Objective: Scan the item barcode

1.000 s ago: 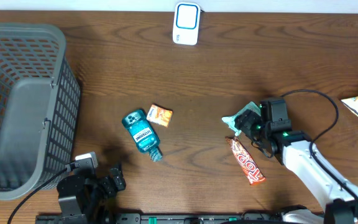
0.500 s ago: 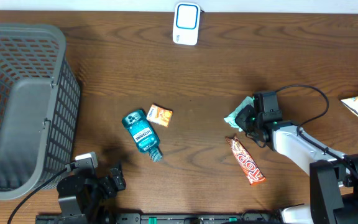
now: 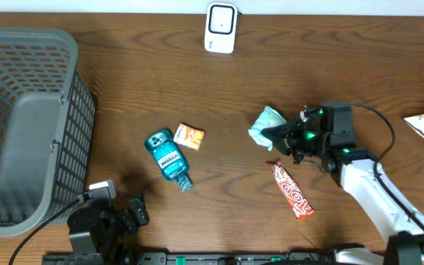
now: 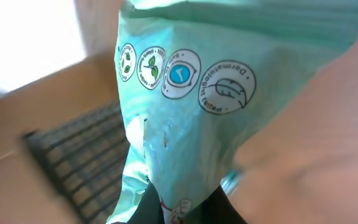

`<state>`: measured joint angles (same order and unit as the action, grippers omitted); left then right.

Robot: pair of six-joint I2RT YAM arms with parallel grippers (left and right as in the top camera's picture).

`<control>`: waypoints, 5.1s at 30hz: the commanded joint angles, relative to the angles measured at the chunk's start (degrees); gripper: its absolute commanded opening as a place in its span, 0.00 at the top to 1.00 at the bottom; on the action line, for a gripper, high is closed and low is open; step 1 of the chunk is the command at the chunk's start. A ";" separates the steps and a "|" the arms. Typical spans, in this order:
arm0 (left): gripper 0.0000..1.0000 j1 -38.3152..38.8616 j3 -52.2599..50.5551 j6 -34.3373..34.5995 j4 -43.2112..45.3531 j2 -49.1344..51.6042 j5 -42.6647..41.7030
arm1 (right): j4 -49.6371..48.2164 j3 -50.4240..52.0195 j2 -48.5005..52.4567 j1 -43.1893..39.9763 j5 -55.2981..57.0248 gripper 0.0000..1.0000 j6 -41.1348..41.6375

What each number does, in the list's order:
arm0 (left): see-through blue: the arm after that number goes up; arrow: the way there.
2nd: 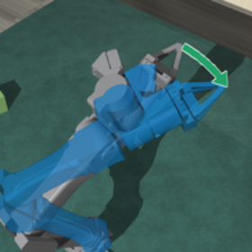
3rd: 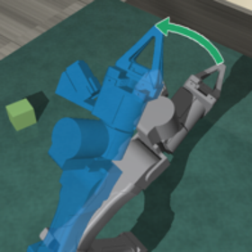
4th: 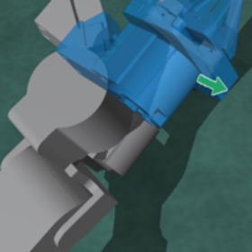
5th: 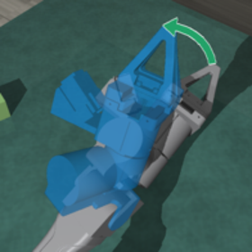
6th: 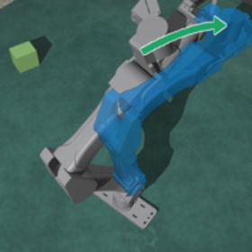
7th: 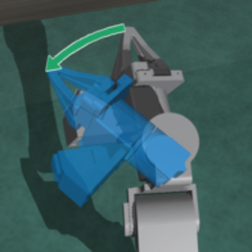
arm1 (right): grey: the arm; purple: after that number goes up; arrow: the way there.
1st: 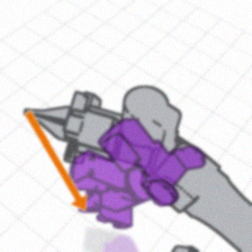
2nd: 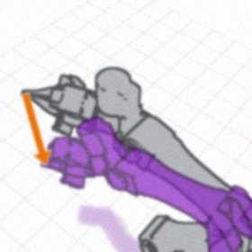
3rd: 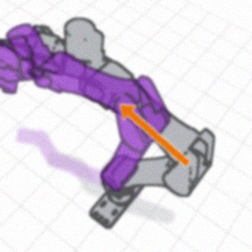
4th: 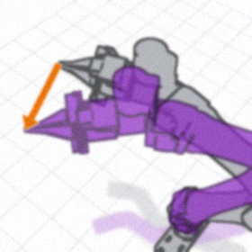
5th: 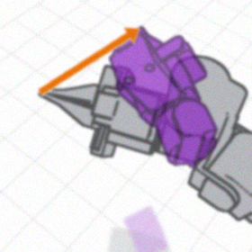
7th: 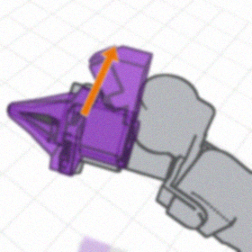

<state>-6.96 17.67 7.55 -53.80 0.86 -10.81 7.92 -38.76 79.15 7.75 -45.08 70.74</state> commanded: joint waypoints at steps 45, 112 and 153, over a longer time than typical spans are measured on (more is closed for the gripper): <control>0.02 -0.04 -0.44 0.24 -1.90 -0.20 -0.15 | 1.16 -0.90 -1.14 6.62 8.17 0.95 -43.06; 0.02 -0.04 -0.44 0.24 -1.90 -0.20 -0.13 | 40.74 -25.05 20.26 43.98 62.12 0.62 -39.12; 0.02 -0.04 -0.44 0.24 -1.90 -0.20 -0.15 | 28.79 -10.67 19.43 41.31 54.95 0.90 -33.05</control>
<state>-6.96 17.67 7.55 -53.80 0.86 -10.81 37.58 -52.95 97.23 49.30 13.85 36.69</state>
